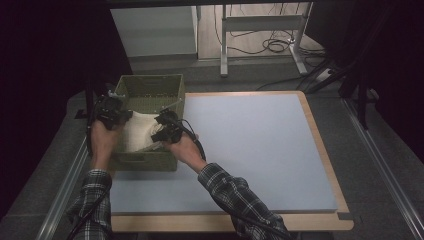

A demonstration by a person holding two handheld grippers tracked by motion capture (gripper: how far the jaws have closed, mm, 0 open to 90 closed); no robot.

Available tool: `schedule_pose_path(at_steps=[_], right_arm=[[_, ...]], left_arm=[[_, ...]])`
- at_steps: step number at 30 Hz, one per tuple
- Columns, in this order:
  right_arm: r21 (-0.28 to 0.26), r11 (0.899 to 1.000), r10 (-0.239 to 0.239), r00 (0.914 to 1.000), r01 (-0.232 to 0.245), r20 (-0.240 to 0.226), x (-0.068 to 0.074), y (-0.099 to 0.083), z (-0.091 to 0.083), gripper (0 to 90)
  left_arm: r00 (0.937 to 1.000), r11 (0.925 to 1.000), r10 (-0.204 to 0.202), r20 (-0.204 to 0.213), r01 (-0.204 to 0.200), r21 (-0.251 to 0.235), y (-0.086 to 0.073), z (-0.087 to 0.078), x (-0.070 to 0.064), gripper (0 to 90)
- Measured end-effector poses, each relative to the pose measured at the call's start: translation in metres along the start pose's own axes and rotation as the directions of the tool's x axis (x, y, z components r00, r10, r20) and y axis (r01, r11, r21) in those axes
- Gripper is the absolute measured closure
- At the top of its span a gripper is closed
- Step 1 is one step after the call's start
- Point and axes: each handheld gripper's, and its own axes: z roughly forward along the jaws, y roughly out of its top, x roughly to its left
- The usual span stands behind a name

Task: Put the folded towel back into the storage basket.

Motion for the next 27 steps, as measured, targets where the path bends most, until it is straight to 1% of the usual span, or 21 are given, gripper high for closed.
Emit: schedule_pose_path(at_steps=[2,4,5,6,7,8,10,11,15,16,20,21,22,27], right_arm=[[0.003,1.0,0.007,0.9999,-0.007,0.012,0.001,-0.002,0.0,80.3],[0.006,1.0,0.008,0.9999,-0.008,0.014,0.0,-0.004,0.0,79.5],[0.003,1.0,0.006,0.9999,-0.006,0.012,0.0,-0.005,0.0,74.7],[0.003,1.0,0.006,0.9999,-0.006,0.012,0.0,-0.005,0.0,74.7],[0.008,1.0,0.018,0.9998,-0.018,-0.003,-0.001,-0.005,-0.002,69.7],[0.008,1.0,0.018,0.9998,-0.018,-0.003,-0.001,-0.005,-0.002,69.7],[-0.005,1.0,0.01,0.9999,-0.01,-0.004,-0.002,-0.004,-0.006,68.0],[-0.016,1.0,0.003,1.0,-0.003,-0.002,-0.003,-0.003,-0.008,67.2],[-0.039,0.999,-0.002,1.0,0.002,-0.005,-0.006,0.0,-0.019,64.0],[-0.04,0.999,-0.01,0.9999,0.01,-0.003,-0.007,0.0,-0.021,63.3],[-0.046,0.998,-0.052,0.9987,0.052,0.004,-0.007,0.0,-0.028,58.2],[-0.047,0.996,-0.075,0.9971,0.075,0.012,-0.006,0.0,-0.031,55.4],[-0.047,0.996,-0.075,0.9971,0.075,0.012,-0.006,0.0,-0.031,55.4],[-0.064,0.989,-0.134,0.9906,0.135,0.028,-0.004,-0.001,-0.042,47.3]], left_arm=[[1.0,0.9999,0.007,0.004,-0.007,0.012,0.0,0.004,-0.003,81.2],[0.9999,0.9998,0.006,0.01,-0.006,0.019,-0.001,0.008,-0.005,80.8],[0.9999,0.9996,0.005,0.015,-0.006,0.026,-0.001,0.01,-0.005,77.8],[0.9999,0.9995,0.007,0.015,-0.008,0.032,-0.002,0.012,-0.007,77.8],[0.9999,0.9996,0.007,0.011,-0.008,0.029,-0.003,0.014,-0.008,68.1],[1.0,0.9996,0.003,0.009,-0.003,0.026,-0.003,0.014,-0.008,68.1],[0.9999,0.9998,-0.006,0.011,0.005,0.018,-0.003,0.014,-0.008,60.5],[0.9999,0.9998,-0.009,0.014,0.008,0.018,-0.003,0.014,-0.008,58.6],[0.9996,0.9998,-0.015,0.024,0.015,0.012,-0.002,0.012,-0.009,53.1],[0.9993,0.9997,-0.02,0.031,0.02,0.01,-0.002,0.012,-0.01,51.5],[0.999,0.9996,-0.021,0.039,0.02,0.019,-0.002,0.013,-0.012,45.3],[0.9987,0.9995,-0.024,0.046,0.023,0.022,-0.001,0.013,-0.013,41.4],[0.9981,0.9993,-0.029,0.054,0.028,0.024,-0.001,0.014,-0.014,41.4],[0.9968,0.9987,-0.033,0.072,0.031,0.04,0.001,0.016,-0.018,34.0]])
